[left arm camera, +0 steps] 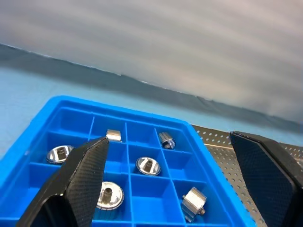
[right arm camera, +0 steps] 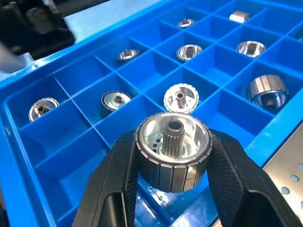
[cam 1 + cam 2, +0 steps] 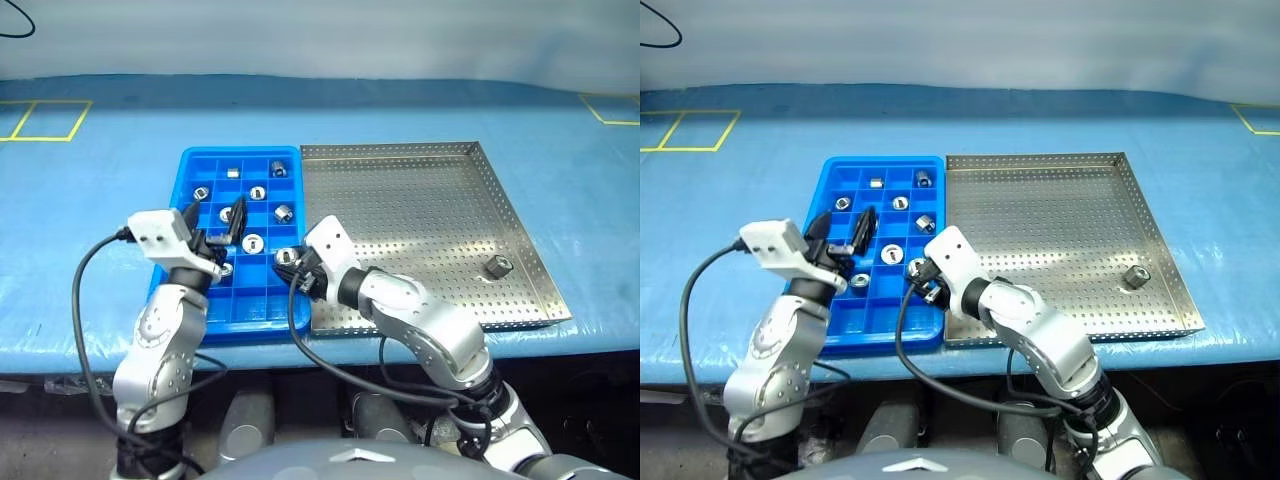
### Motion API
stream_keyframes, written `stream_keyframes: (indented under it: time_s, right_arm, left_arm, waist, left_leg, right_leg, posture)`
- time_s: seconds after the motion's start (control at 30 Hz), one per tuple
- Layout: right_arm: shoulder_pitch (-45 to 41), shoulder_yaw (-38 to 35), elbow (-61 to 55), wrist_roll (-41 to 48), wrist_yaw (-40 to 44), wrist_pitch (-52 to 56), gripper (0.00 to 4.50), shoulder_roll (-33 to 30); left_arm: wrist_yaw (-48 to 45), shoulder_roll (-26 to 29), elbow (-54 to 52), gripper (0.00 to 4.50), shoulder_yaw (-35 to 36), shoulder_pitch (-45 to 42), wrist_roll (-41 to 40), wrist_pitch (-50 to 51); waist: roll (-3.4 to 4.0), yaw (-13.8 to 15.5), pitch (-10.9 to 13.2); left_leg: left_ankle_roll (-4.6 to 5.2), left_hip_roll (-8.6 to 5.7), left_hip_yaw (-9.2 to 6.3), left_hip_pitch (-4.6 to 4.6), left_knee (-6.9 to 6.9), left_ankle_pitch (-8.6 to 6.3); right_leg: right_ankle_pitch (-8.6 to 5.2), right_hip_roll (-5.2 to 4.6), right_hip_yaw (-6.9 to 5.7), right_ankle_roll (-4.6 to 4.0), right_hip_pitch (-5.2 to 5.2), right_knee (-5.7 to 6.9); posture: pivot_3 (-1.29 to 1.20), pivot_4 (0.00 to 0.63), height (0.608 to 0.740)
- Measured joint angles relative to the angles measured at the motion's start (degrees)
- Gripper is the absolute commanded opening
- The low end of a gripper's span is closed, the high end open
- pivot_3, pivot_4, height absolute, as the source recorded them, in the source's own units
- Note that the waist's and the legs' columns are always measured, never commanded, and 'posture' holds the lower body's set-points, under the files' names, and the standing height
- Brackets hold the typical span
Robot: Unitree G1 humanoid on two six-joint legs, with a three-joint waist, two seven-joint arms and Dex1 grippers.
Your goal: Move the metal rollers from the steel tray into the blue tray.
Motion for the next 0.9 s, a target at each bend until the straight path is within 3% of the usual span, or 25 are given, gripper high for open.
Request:
stream_keyframes:
  time_s: [0.2, 0.47, 0.73, 0.77, 0.9]
  right_arm:
    - [-1.6, 0.3, 4.4, -1.6, 0.9, -0.6, 1.69, 1.5]
    - [-2.8, -0.3, 8.2, -3.0, 2.1, -1.9, 1.69, 3.1]
    - [-3.2, -2.7, 8.4, -3.3, 2.2, -1.9, 4.27, 3.8]
    - [-3.2, -3.4, 8.1, -3.5, 2.1, -1.6, 4.46, 3.6]
    - [-2.4, -6.2, 5.9, -3.9, 1.0, -0.8, 4.46, 1.7]
  left_arm:
    - [-7.3, 6.4, -1.4, 4.47, -3.7, 9.3, 8.1, -8.2]
    - [-16.8, 10.6, -5.2, 4.47, -3.5, 15.3, 4.5, -10.2]
    - [-21.9, 13.8, -7.9, 4.5, -3.4, 16.8, -0.3, -8.4]
    - [-22.1, 14.0, -7.9, 4.5, -3.4, 16.7, -0.4, -8.0]
    - [-22.8, 14.2, -7.9, 4.5, -3.6, 15.7, -0.5, -7.5]
  waist:
    - [-0.01, 0.5, 0.0]
    - [0.0, 1.2, 0.0]
    - [0.0, 1.6, 0.0]
    - [-0.01, 1.6, 0.0]
    - [0.0, 1.4, 0.0]
  left_leg:
    - [0.0, 0.03, 0.05, 0.03, 0.02, 0.0]
    - [0.0, 0.08, 0.09, 0.02, 0.01, 0.0]
    - [0.0, 0.07, 0.11, 0.04, 0.04, 0.0]
    - [0.0, 0.07, 0.11, 0.04, 0.05, 0.0]
    - [0.0, 0.06, 0.14, 0.02, 0.02, 0.0]
  right_leg:
    - [-0.22, -0.02, -0.01, -0.32, 0.0, 0.01]
    - [-0.28, -0.02, -0.03, -0.29, -0.03, 0.02]
    - [-0.37, -0.05, -0.03, -0.14, 0.01, 0.02]
    - [-0.37, -0.05, -0.03, -0.13, 0.01, 0.02]
    - [-0.37, -0.05, -0.01, -0.13, -0.02, 0.01]
  posture:
    - [0.19, 0.15, 0.74]
    - [0.2, 0.15, 0.74]
    - [0.18, 0.15, 0.74]
    - [0.18, 0.15, 0.74]
    - [0.16, 0.15, 0.74]
